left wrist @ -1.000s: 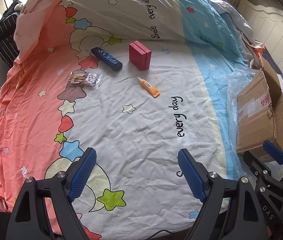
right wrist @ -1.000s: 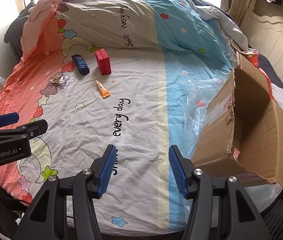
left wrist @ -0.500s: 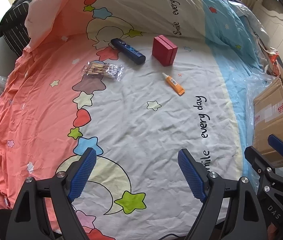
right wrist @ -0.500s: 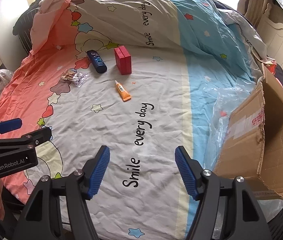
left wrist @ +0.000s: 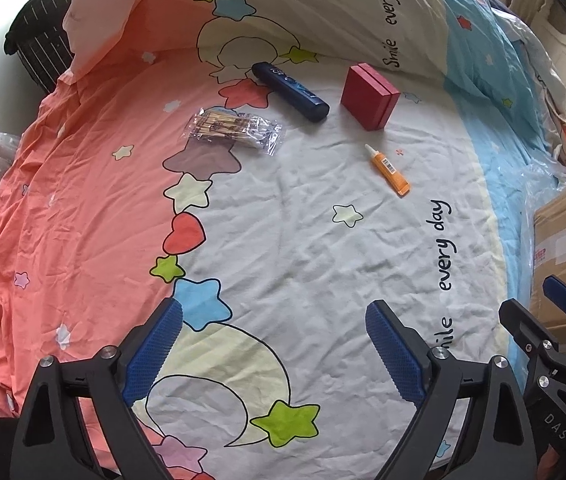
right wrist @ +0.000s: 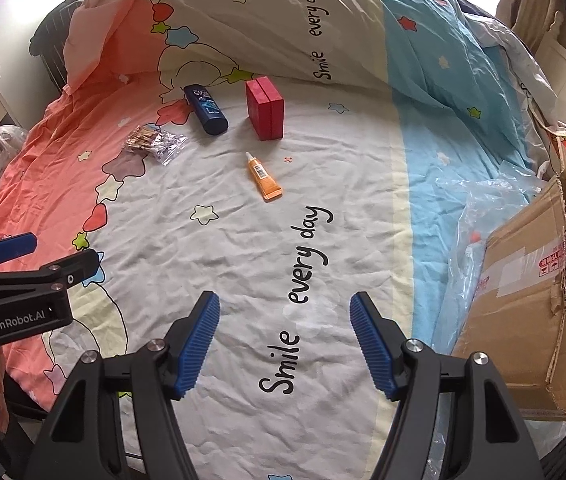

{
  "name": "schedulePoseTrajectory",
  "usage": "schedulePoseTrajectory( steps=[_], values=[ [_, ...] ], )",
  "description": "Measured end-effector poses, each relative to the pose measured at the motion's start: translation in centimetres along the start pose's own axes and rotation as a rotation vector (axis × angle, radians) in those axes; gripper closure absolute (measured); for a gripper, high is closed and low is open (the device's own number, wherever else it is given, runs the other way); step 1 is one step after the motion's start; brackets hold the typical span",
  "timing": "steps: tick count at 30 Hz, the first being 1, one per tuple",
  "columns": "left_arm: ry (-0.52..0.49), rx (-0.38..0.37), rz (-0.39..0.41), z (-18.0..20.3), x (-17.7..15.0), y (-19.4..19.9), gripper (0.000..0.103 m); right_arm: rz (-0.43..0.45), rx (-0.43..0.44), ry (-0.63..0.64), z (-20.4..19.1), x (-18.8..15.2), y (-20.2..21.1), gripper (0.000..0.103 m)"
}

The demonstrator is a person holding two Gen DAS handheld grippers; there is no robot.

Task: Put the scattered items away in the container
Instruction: 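Withdraw both open grippers from the box back over the bed, then move the left gripper to the cotton swab bag and the right to the orange glue tube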

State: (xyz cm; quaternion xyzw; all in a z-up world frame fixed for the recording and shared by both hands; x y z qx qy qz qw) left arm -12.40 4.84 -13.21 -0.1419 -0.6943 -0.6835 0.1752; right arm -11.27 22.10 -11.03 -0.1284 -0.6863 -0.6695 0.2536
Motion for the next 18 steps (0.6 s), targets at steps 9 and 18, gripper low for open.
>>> schedulePoseTrajectory(
  steps=[9,18],
  values=[
    [0.007,0.006,-0.018,-0.2,0.7,-1.9,0.005,-0.022,0.023,0.013,-0.6,0.6,-2.0,0.039],
    [0.061,0.010,-0.041,0.0,2.4,-4.6,0.005,-0.037,0.030,0.012,-0.2,1.4,-4.0,0.039]
  ],
)
Point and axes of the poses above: each gripper's, at about its wrist camera, not at the fingertips, and y roughly against the way its jaws point, z to its right, x to its top, the point moved 10 cm from there along -y, roughly the way its jaws point, and after that the axes turned 7 degrees about z, right-handed, at the moved point
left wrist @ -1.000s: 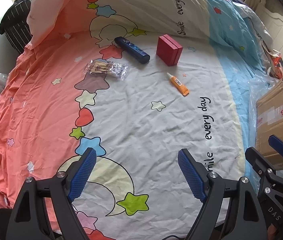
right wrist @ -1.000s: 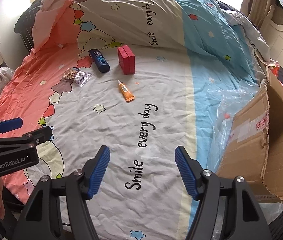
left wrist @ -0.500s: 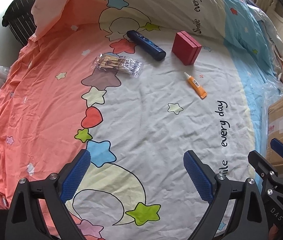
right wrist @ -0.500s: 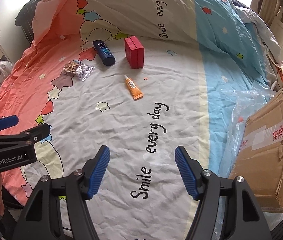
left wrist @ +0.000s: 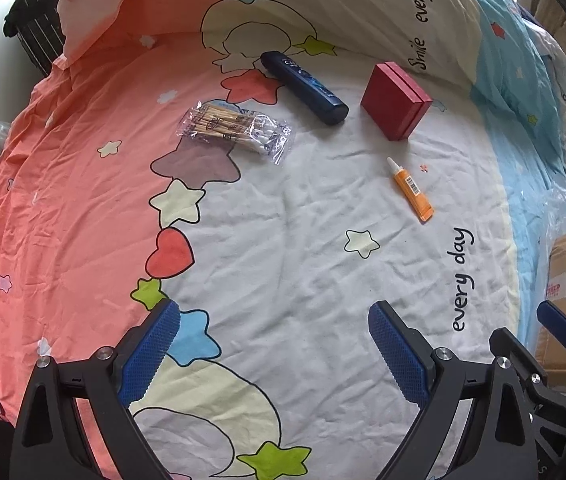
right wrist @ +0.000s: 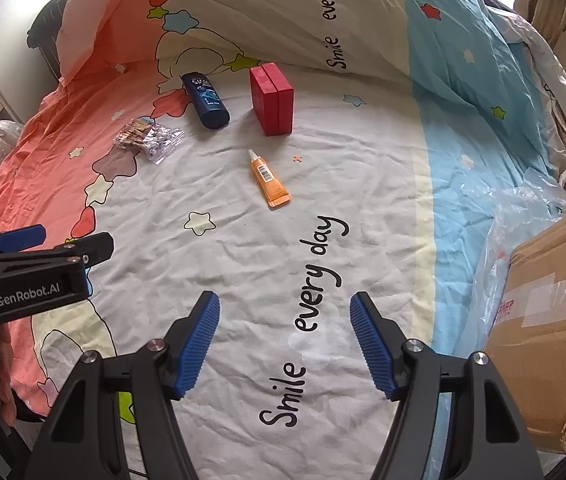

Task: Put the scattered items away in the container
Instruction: 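Move the left gripper to the cotton swab bag and the right to the orange glue tube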

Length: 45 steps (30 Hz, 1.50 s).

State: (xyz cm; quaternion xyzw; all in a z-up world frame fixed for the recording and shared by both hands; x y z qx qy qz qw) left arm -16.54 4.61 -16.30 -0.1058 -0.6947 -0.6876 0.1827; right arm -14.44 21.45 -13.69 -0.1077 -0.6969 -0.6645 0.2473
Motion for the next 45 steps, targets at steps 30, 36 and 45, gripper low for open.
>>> schedulePoseTrajectory(
  steps=[30,36,45],
  values=[
    [0.155,0.030,-0.031,-1.7,6.9,-9.0,0.005,0.000,0.086,0.157,-1.4,5.1,-7.2,0.039],
    [0.217,0.035,-0.025,-2.5,8.5,-10.5,0.005,-0.005,0.121,0.160,-2.1,5.9,-8.8,0.039],
    [0.306,0.051,0.001,-3.9,11.2,-12.3,0.005,-0.021,0.132,0.192,-2.3,6.4,-10.7,0.039]
  ],
)
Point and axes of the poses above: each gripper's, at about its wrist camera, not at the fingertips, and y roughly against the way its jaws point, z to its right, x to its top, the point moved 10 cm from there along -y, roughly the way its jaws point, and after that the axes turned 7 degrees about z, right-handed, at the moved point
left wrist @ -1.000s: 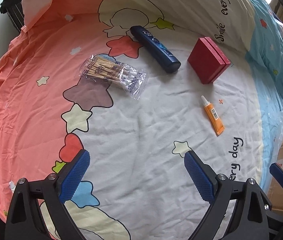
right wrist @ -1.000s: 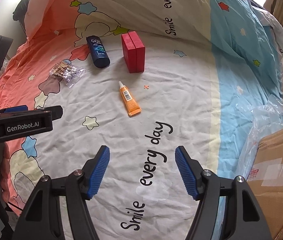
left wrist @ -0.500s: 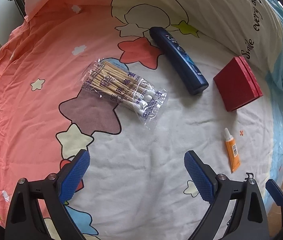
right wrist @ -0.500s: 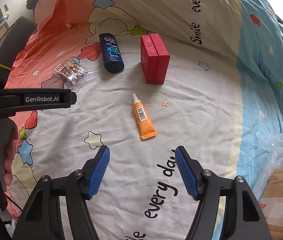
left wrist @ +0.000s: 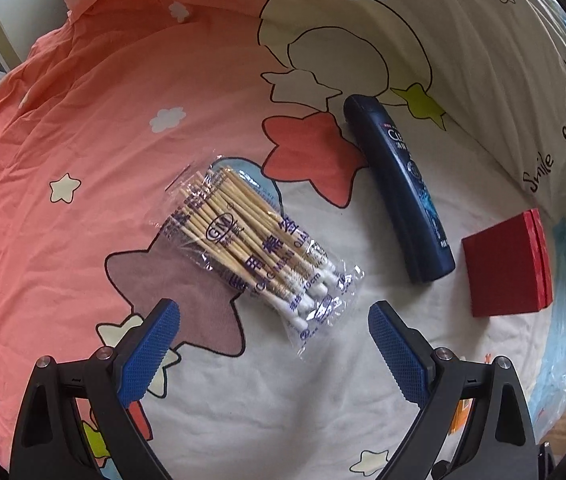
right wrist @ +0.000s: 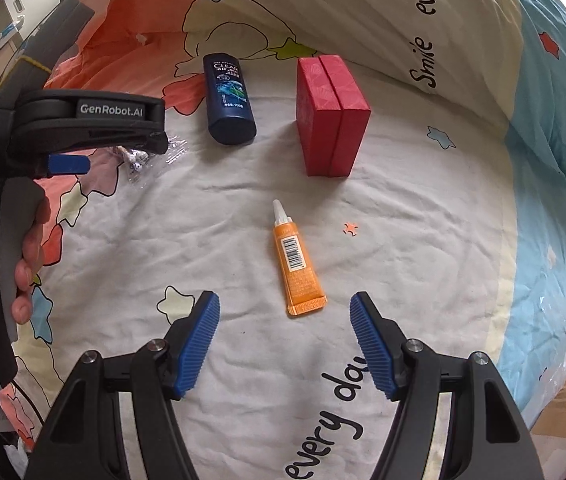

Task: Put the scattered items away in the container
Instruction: 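Move the left gripper to the cotton swab bag and the right to the orange glue tube, then grasp the cotton swab bag with the left gripper while the right gripper grasps the orange glue tube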

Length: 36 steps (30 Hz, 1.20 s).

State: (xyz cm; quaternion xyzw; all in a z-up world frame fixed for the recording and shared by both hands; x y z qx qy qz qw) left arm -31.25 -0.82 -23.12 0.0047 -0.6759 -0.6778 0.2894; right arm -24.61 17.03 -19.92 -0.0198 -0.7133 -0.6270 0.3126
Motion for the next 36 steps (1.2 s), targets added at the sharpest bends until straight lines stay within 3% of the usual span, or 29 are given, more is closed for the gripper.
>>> schedulePoseTrajectory(
  steps=[9,23,26,28,30,32,36],
  values=[
    [0.049,0.002,-0.004,-0.2,1.1,-2.0,0.005,0.041,0.030,-0.023,0.4,1.2,-0.8,0.039],
    [0.119,0.006,0.039,-1.1,2.3,-2.9,0.005,-0.009,0.012,-0.042,0.5,1.1,-3.9,0.039],
    [0.129,-0.006,0.041,-1.3,2.5,-3.0,0.008,-0.003,0.003,-0.027,0.3,1.1,-4.1,0.039],
    [0.123,0.000,0.044,-1.4,2.6,-2.9,0.017,0.002,0.006,-0.029,0.3,1.2,-4.1,0.039],
    [0.129,-0.002,0.054,-1.7,3.0,-2.7,0.026,0.008,-0.008,-0.022,0.4,1.2,-4.0,0.047],
    [0.107,-0.005,0.049,-1.7,3.1,-2.7,0.030,0.012,-0.010,-0.019,0.4,1.3,-3.7,0.069],
    [0.036,0.005,0.055,-1.4,2.8,-2.4,0.051,0.002,-0.027,-0.022,0.6,1.3,-3.5,0.084]
  ],
)
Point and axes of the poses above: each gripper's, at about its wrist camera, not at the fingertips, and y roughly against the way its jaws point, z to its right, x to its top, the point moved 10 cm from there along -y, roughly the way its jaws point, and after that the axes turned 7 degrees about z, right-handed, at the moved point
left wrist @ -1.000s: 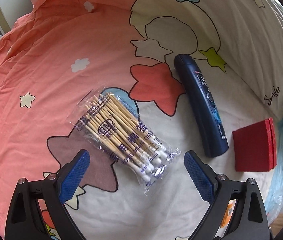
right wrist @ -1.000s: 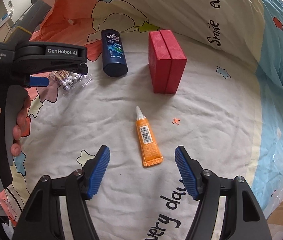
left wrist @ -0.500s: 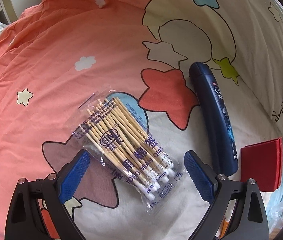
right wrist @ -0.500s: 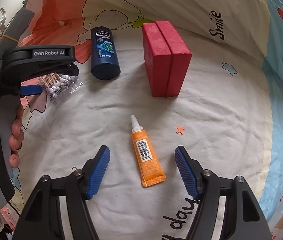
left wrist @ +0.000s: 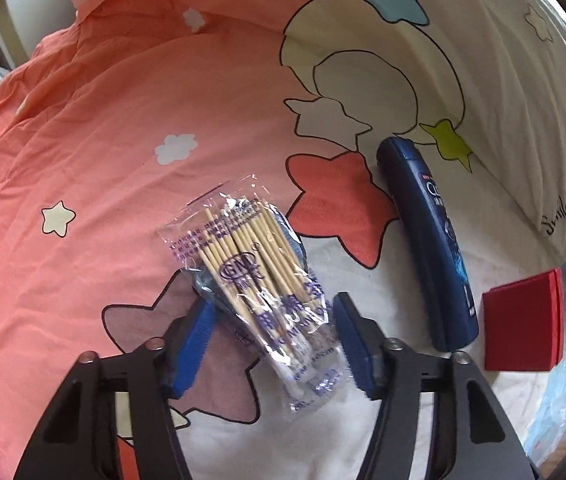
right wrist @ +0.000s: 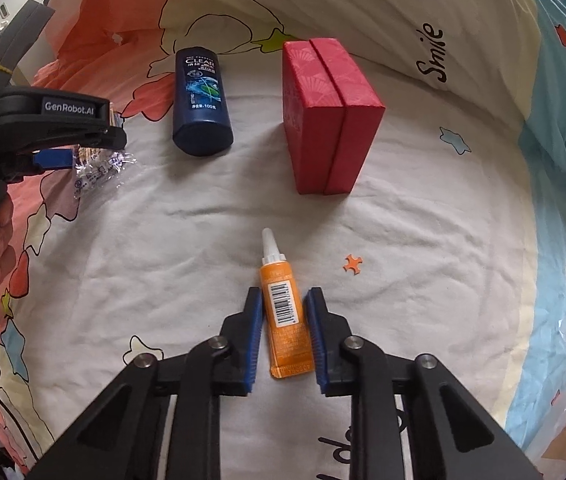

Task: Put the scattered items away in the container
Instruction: 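Grasp the cotton swab bag with the left gripper while the right gripper grasps the orange glue tube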

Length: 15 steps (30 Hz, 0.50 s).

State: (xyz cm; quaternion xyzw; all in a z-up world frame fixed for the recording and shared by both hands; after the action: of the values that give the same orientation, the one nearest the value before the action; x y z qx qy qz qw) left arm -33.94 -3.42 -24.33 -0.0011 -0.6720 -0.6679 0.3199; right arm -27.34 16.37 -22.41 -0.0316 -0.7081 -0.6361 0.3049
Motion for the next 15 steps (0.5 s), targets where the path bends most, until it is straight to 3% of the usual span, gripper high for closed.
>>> schedulePoseTrajectory(
  steps=[4,15],
  values=[
    [-0.041,0.001,0.001,0.3,-0.3,0.5,0.062,-0.002,-0.001,-0.001,-0.3,-0.1,0.4,0.086],
    [-0.099,0.010,0.019,0.6,-1.0,2.7,0.064,0.017,0.025,-0.007,-1.7,-0.3,3.3,0.086]
  ],
)
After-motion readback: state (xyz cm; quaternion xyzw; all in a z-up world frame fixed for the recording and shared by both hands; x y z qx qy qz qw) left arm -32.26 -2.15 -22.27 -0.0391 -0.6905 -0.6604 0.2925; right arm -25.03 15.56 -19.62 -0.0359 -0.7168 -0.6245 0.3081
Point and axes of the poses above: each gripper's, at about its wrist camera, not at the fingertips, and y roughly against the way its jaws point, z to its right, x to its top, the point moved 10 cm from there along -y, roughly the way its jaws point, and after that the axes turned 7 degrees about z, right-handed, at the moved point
